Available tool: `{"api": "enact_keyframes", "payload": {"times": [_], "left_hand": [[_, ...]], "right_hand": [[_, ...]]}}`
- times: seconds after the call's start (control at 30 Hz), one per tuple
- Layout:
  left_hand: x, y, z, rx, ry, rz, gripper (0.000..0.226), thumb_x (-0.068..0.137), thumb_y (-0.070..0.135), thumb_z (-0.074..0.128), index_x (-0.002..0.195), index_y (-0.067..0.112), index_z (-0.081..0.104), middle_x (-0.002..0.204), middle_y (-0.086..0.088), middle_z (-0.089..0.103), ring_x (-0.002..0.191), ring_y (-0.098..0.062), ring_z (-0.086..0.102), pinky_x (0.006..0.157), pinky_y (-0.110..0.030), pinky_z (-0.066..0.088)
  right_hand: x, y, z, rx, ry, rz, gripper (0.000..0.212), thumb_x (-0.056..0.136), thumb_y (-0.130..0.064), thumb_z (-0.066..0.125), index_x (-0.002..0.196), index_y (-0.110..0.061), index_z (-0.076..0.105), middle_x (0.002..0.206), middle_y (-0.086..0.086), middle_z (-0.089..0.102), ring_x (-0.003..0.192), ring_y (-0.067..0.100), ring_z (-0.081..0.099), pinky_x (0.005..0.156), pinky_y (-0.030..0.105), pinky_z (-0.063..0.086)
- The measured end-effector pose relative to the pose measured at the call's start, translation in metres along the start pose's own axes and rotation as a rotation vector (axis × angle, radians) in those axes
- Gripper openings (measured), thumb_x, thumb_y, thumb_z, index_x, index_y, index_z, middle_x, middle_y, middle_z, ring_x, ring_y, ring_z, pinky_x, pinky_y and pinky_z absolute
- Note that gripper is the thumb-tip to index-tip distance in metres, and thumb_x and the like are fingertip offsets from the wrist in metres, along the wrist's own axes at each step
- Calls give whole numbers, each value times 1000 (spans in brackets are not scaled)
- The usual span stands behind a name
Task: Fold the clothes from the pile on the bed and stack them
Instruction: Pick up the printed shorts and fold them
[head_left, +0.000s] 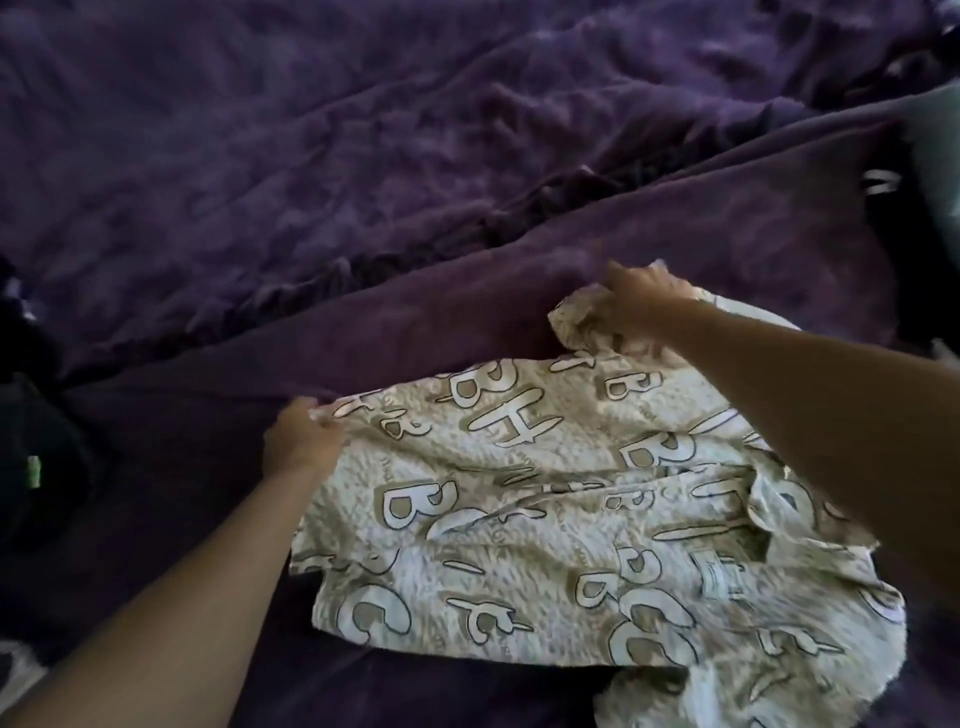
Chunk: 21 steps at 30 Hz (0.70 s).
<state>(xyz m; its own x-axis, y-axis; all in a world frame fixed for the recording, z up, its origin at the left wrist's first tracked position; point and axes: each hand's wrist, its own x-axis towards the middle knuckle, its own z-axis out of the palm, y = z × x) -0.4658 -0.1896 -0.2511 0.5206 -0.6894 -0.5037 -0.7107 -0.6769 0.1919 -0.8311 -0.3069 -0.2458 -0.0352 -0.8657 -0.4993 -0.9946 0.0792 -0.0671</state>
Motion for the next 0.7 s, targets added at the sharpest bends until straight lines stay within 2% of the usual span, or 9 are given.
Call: {"api": "enact_keyframes", "payload": {"times": [0.03,0.1,0.2,0.27,0.33,0.4,0.47,0.6,0.7], "left_hand": [[-4,-5,1,-76,-4,18,20,85,19,64,102,10,69,100,-17,69,93,-34,63,73,-37,47],[-10,-8,-6,-197,44,73,7,81,13,65,79,8,70,79,-15,70,79,-34,65,66,-38,49],[1,4,-27,-338,152,123,9,81,7,62,81,10,71,79,-8,70,79,-28,65,72,-36,53],[18,18,-36,-399,245,175,11,84,7,60,86,10,70,86,-7,70,80,-23,63,70,-30,47],[36,34,-37,-435,305,208,14,89,12,57,99,12,66,93,-8,68,84,-24,61,71,-28,44],[49,44,-31,-561,245,177,30,91,21,59,120,16,56,105,-6,61,93,-26,63,80,-35,52],[53,39,-20,-611,173,106,51,86,26,67,132,16,46,121,-8,55,105,-26,61,91,-42,51],[39,10,6,-420,113,26,75,76,44,73,137,12,43,133,-13,51,119,-30,51,100,-40,42],[52,10,8,-386,105,-2,73,72,43,76,134,15,49,126,-12,57,114,-30,55,96,-40,46]], "right_hand": [[-2,5,4,-12,-13,55,38,85,-35,62,122,-25,58,115,11,63,103,33,60,76,36,46],[-6,12,-8,153,125,163,30,86,-33,56,110,-20,68,105,15,67,96,36,63,77,38,49],[16,24,-61,449,496,329,39,89,-35,45,109,-7,65,108,25,65,102,44,59,86,44,48],[36,30,-93,560,603,402,44,92,-36,40,112,-3,62,116,26,63,109,44,56,90,44,44],[52,31,-101,584,613,403,42,93,-34,40,119,-5,57,122,22,60,114,41,54,95,43,40],[52,21,-92,535,580,346,42,92,-35,47,125,-10,49,126,19,56,115,39,52,95,43,38],[34,6,-71,411,554,190,48,89,-30,56,132,-15,42,134,17,46,119,38,48,92,46,40],[-9,-29,-9,170,514,-261,55,87,-23,61,138,-20,42,150,11,33,126,36,43,82,48,48],[-12,-54,31,161,339,-288,62,87,-35,60,143,-29,33,154,6,26,105,33,59,66,39,50]]}}
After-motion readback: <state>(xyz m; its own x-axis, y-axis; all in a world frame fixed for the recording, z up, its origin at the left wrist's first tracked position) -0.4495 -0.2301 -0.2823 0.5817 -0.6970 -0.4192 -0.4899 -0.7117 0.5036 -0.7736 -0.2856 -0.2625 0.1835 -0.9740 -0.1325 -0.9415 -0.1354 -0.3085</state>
